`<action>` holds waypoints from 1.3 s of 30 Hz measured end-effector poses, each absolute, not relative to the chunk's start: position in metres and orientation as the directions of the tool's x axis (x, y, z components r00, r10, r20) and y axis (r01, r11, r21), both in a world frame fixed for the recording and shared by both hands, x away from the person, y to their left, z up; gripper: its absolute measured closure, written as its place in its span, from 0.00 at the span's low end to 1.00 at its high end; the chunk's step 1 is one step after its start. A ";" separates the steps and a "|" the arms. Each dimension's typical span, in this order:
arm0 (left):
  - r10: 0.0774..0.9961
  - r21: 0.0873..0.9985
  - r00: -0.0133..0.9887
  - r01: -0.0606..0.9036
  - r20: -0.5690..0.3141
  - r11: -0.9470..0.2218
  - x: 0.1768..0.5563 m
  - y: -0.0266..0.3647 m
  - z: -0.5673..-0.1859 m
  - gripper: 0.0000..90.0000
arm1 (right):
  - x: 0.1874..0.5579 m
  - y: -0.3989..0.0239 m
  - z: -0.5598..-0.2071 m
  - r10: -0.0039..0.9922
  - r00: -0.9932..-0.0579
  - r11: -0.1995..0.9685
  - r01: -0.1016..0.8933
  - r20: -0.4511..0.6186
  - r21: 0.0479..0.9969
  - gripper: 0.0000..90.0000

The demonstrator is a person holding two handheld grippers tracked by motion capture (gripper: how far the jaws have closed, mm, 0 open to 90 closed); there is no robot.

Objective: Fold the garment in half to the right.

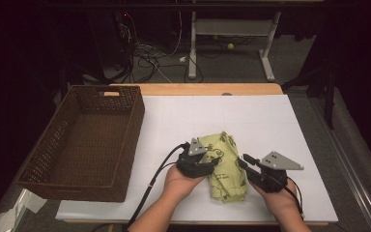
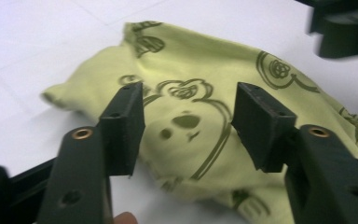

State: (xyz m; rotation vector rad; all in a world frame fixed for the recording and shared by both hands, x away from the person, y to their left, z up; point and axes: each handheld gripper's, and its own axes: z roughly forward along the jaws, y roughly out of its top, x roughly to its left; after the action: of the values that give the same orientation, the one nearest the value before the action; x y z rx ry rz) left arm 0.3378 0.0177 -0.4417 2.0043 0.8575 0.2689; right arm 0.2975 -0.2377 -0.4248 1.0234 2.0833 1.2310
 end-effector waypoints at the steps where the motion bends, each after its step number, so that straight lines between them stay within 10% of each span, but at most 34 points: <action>1: 0.669 0.810 0.728 0.476 -0.146 -0.341 0.337 0.023 -0.442 0.41 | 0.304 -0.236 -0.424 0.809 -0.586 0.305 0.346 -0.050 0.887 0.80; 23: 0.710 0.791 0.682 0.527 -0.174 -0.311 0.308 0.094 -0.467 0.26 | 0.439 -0.198 -0.451 0.845 -0.534 0.314 0.533 0.024 0.785 0.77; 39: 0.693 0.785 0.699 0.524 -0.175 -0.330 0.308 0.092 -0.472 0.26 | 0.421 -0.205 -0.444 0.857 -0.515 0.316 0.475 -0.032 0.822 0.95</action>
State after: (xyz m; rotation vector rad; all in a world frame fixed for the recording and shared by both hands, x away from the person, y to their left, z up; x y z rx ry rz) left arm 0.3079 0.0916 -0.4724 2.0118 0.9336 0.2384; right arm 0.4214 -0.2053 -0.4443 1.1757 2.1191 1.0856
